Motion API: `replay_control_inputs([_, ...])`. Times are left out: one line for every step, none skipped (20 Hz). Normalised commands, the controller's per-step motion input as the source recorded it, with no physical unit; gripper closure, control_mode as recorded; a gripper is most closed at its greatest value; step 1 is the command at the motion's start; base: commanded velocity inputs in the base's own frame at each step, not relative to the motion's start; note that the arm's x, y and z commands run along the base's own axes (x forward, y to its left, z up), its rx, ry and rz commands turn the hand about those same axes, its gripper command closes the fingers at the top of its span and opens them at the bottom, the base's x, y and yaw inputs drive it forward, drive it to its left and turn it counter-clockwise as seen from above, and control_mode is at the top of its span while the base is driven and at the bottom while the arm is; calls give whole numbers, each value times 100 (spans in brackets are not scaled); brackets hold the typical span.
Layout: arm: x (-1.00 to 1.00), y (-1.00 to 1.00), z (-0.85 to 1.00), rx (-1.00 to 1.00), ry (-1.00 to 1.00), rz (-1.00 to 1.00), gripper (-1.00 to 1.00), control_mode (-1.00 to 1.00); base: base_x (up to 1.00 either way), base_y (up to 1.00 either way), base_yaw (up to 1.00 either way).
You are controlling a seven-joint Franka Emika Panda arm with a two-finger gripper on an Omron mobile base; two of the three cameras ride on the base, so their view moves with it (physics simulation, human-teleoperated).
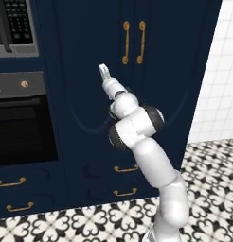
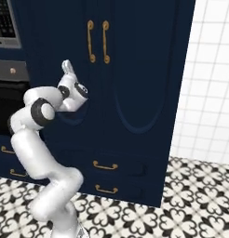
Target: Pick the jam and place it on the digital scale for weighing, and close the cabinet.
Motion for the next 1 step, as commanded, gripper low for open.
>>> replay_control_inputs([20,-37,0,7,16,5,-100,-100,0,0,0])
